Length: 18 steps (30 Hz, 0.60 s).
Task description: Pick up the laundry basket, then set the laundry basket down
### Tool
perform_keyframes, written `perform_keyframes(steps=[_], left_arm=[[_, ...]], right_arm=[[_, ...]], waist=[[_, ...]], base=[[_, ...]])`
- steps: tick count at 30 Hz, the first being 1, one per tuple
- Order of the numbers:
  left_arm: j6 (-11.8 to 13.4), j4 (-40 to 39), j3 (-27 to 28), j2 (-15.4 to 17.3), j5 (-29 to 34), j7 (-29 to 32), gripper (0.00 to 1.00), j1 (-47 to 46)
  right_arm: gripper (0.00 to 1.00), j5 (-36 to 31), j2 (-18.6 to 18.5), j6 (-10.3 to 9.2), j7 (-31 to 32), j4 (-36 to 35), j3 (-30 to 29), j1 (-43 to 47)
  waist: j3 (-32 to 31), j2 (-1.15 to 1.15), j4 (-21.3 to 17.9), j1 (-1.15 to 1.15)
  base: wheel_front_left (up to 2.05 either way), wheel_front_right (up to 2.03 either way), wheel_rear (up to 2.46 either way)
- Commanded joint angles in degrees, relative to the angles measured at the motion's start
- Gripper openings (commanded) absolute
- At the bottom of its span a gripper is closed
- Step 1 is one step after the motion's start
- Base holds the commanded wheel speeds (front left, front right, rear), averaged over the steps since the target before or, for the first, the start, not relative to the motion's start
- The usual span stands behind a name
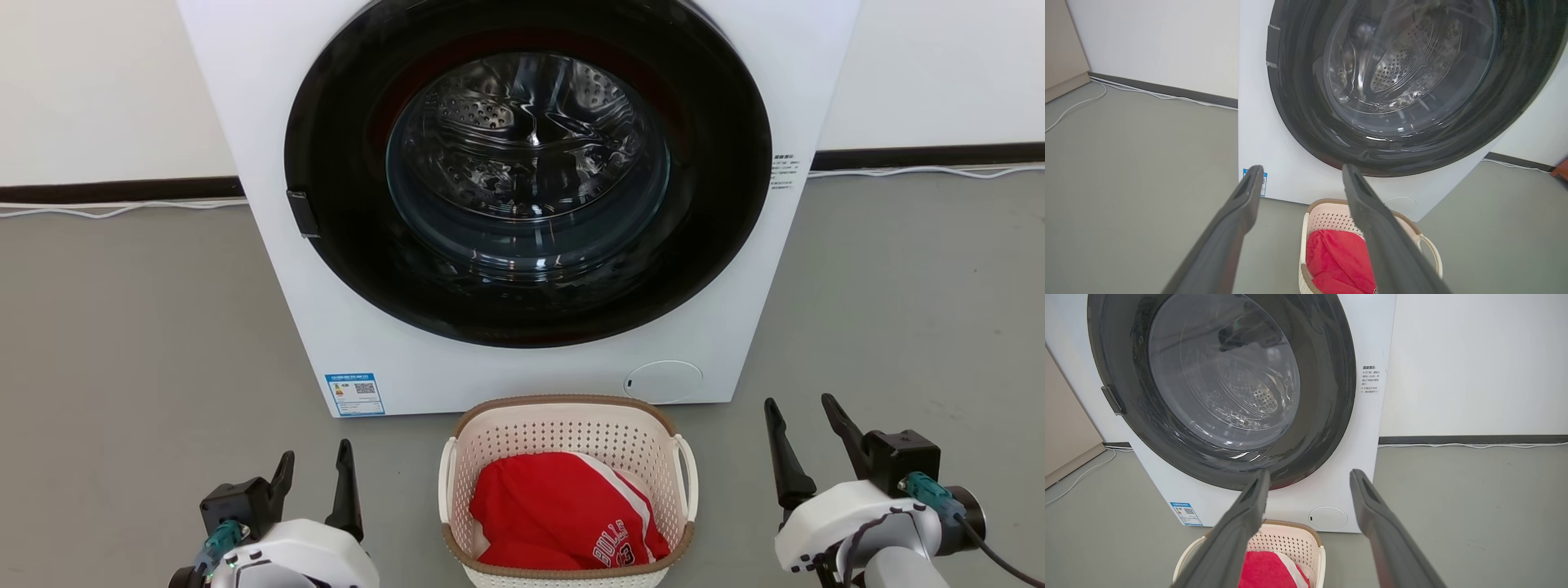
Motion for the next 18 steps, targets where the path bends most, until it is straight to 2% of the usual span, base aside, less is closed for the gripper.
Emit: perform_keyframes(steps=[1, 17, 18], left_arm=[[0.37, -1.85, 1.73, 0.74, -0.71, -0.35, 1.0, -0.9], [1.1, -3.85, 1.67, 0.74, -1.46, -0.35, 1.0, -0.79], [0.82, -2.37, 0.08, 0.0, -1.15, 0.01, 0.0, 0.05]], right_arm=[[1.0, -0.7, 0.09, 0.19, -0.22, -1.72, 1.61, -0.82], [1.0, -0.71, 0.14, 0.19, -0.22, -2.43, 1.81, -0.95], [0.0, 0.01, 0.02, 0.0, 0.0, -0.91, 0.21, -0.01]], waist=[[-0.03, 0.0, -0.03, 0.0], [0.25, 0.0, 0.08, 0.0], [0.26, 0.0, 0.08, 0.0]], base=[[0.0, 0.0, 0.0], [0.0, 0.0, 0.0], [0.0, 0.0, 0.0]])
